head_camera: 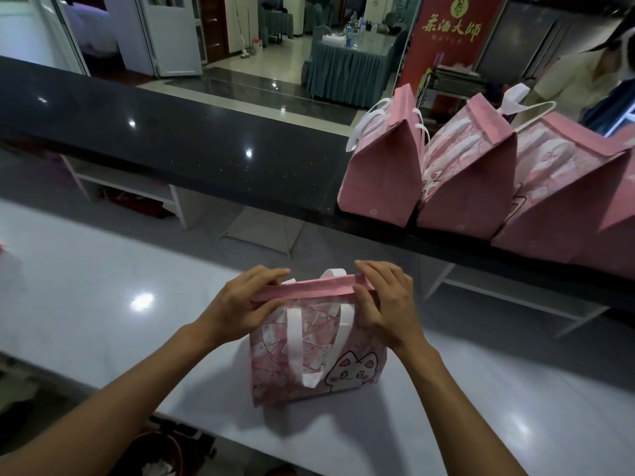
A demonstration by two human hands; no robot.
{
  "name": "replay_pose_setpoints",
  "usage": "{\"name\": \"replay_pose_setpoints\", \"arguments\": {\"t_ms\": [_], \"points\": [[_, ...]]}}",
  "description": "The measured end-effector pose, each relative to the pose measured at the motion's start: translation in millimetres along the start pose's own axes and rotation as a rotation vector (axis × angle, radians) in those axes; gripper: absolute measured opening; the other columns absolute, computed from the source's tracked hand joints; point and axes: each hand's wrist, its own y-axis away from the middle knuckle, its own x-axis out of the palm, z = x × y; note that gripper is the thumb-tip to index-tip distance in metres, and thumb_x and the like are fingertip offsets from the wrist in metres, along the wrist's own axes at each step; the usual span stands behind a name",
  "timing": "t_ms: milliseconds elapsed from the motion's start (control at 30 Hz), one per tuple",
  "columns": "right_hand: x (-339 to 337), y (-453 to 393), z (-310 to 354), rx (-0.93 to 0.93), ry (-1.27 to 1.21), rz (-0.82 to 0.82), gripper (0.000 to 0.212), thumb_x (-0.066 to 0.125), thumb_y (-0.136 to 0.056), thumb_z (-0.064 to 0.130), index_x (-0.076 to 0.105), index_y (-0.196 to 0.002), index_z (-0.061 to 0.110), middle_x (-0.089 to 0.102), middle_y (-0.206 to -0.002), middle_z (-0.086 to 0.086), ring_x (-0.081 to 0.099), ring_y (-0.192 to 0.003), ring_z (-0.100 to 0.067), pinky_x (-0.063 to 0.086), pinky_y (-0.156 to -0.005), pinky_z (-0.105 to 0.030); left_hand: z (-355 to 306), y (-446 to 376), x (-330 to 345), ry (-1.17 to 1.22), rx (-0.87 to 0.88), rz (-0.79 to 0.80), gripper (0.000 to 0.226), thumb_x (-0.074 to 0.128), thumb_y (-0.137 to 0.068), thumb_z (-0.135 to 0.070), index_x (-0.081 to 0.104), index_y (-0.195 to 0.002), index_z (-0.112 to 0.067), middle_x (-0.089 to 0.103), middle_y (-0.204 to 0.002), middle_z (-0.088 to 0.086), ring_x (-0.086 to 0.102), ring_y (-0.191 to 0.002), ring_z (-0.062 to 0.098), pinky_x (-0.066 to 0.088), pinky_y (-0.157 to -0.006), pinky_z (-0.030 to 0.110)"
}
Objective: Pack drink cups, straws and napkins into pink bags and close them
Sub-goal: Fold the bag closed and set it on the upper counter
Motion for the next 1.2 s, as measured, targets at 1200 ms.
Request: {"name": "replay_pose_setpoints", "arguments": {"t_ms": [1200], "points": [[-32.3, 38.4, 26.6, -0.182, 0.141, 0.135, 0.009, 0.070, -0.091, 0.026, 0.068, -0.086, 0.019, 0.066, -0.077, 0.005, 0.056, -0.069, -0.018, 0.033, -0.066, -0.029, -84.5, -15.6, 9.5, -0.446, -0.088, 0.264, 0.011, 0.067, -0.093, -0.026, 0.073, -0.091, -0.018, 0.064, -0.082, -0.004, 0.060, -0.073, 0.016, 0.049, -0.056, 0.029]]}}
